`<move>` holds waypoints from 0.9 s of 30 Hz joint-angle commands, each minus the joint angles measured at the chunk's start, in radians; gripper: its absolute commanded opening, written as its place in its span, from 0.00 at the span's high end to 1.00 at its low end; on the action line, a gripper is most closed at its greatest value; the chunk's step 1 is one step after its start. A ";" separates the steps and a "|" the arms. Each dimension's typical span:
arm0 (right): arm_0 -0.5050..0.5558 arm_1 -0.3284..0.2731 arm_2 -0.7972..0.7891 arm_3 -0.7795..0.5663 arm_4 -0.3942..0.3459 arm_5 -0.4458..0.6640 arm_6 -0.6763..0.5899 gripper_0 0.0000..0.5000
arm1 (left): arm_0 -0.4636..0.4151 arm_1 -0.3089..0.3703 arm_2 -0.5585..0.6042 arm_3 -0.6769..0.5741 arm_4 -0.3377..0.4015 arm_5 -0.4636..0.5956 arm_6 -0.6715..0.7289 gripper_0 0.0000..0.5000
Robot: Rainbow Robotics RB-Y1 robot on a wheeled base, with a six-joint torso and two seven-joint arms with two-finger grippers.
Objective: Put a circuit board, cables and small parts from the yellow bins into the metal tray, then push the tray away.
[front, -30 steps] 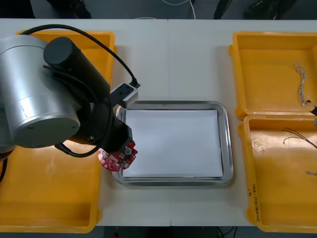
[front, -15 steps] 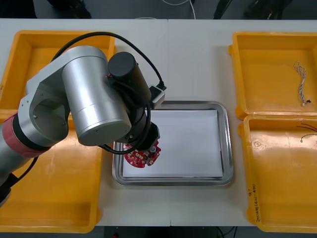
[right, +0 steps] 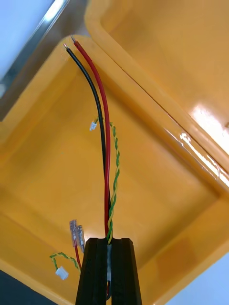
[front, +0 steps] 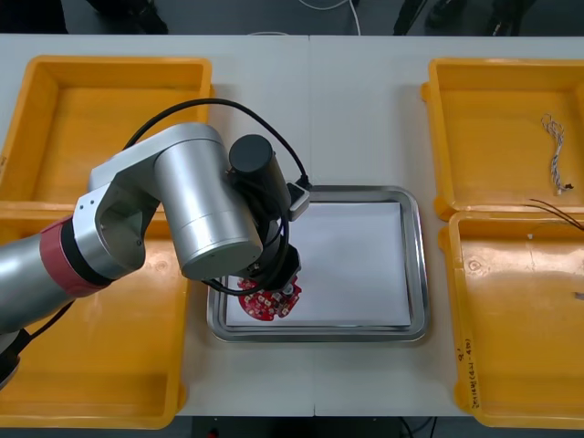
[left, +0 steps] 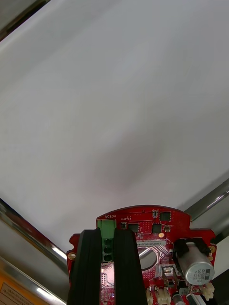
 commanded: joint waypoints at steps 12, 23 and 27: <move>-0.203 -0.062 0.254 -0.026 -0.013 -0.021 0.026 1.00 | -0.018 0.047 -0.085 0.054 -0.055 -0.114 0.081 1.00; -0.269 -0.074 0.392 -0.026 0.038 -0.058 0.027 1.00 | -0.017 0.053 -0.108 0.095 -0.059 -0.163 0.079 1.00; -0.301 -0.085 0.445 -0.026 0.055 -0.059 0.027 1.00 | -0.014 0.053 -0.108 0.095 -0.055 -0.163 0.084 1.00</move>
